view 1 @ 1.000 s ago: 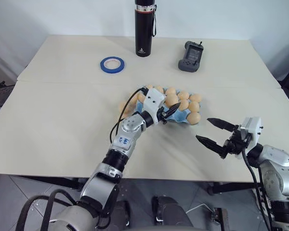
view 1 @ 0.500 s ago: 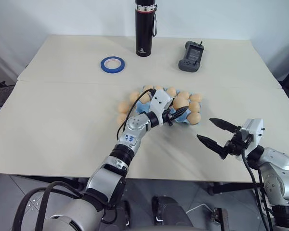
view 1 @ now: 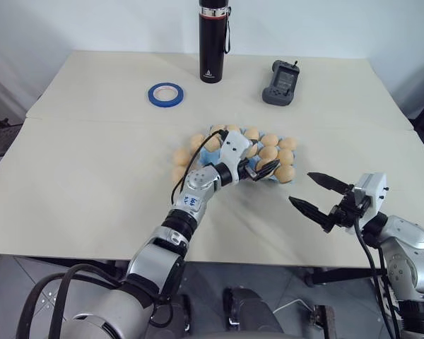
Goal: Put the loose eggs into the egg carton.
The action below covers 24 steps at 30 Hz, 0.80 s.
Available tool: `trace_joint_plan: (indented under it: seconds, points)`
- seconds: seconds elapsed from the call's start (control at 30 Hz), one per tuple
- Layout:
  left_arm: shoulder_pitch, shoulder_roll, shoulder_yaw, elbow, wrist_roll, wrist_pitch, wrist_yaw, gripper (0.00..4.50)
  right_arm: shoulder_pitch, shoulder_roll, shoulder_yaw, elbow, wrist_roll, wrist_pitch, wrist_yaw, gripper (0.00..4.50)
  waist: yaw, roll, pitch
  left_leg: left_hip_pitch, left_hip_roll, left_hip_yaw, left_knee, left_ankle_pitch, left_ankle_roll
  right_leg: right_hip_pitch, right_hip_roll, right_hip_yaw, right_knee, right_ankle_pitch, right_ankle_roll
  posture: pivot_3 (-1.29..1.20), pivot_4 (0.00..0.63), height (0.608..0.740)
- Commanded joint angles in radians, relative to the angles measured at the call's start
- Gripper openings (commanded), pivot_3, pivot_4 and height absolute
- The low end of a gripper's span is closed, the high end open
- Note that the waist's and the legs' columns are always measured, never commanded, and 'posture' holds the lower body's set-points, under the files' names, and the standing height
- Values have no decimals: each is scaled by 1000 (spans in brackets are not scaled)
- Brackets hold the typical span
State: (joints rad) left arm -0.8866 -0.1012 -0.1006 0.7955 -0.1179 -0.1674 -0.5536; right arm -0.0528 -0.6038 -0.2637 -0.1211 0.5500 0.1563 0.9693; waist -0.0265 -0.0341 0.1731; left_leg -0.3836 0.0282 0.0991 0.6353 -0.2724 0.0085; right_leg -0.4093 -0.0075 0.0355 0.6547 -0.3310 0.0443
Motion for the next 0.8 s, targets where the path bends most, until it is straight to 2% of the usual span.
trace_joint_plan:
  seconds: [0.03, 0.2, 0.37, 0.6, 0.8]
  points:
    - [62, 7, -12, -199, -17, 54, -16, 4455, -10, -21, -18, -32, 11, 0, 5, 4500, -1, 0, 0, 0, 0, 0, 0, 0, 0, 0, 0, 0, 0, 0, 0, 0, 150, 740]
    - [249, 86, -20, -552, -24, 207, -9, 4455, -19, -30, -15, -25, 19, 9, 19, 4500, -3, 0, 0, 2, 1, 0, 0, 1, -2, 0, 0, 0, 3, 0, 0, 0, 150, 740]
    - [398, 174, 16, -802, -20, 330, 54, 4455, -37, -35, -9, -8, 17, 18, 34, 4500, -1, 0, 0, 3, 1, 0, 1, 3, -1, 1, 0, 1, 5, 0, -2, 0, 150, 740]
    - [530, 233, 111, -1048, -47, 458, 159, 4455, -73, -39, 4, 24, 11, 24, 61, 4500, -1, 0, 0, 4, 0, 0, 2, 4, 1, 3, -1, 1, 4, 2, -1, 0, 150, 740]
    - [704, 229, 218, -1232, -105, 558, 253, 4455, -89, -41, 7, 37, 32, 29, 103, 4500, -3, 0, 0, 4, 1, 0, 1, 3, 0, 3, 0, 0, 4, 2, -1, 0, 150, 740]
